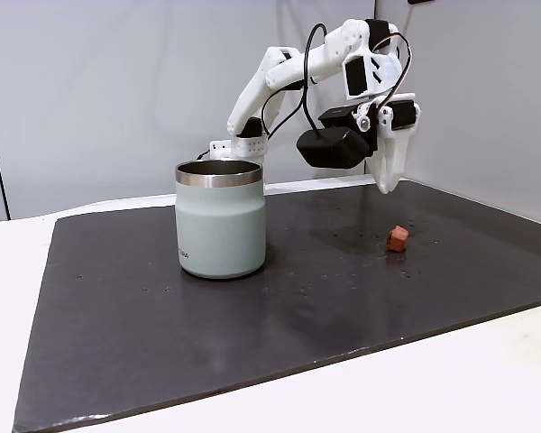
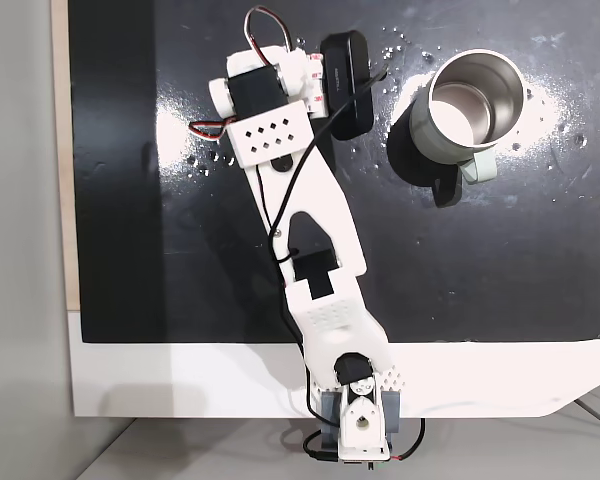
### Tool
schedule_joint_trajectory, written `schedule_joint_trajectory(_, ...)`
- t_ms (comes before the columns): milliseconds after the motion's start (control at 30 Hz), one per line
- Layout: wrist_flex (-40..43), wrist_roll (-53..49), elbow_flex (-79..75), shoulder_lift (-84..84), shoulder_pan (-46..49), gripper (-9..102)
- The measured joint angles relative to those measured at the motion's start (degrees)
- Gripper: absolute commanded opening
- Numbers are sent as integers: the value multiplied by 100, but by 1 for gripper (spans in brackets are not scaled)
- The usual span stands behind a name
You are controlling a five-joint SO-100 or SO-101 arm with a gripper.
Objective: Grasp a cube and put it in the cup.
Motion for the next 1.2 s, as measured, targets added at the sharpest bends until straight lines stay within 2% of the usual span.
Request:
schedule_joint_trajectory(133,44,0,0,0,-9,6)
schedule_joint_trajectory(467,237,0,-26,-44,0,26)
schedule_joint_trajectory(1200,404,-88,-1336,-1538,35,27)
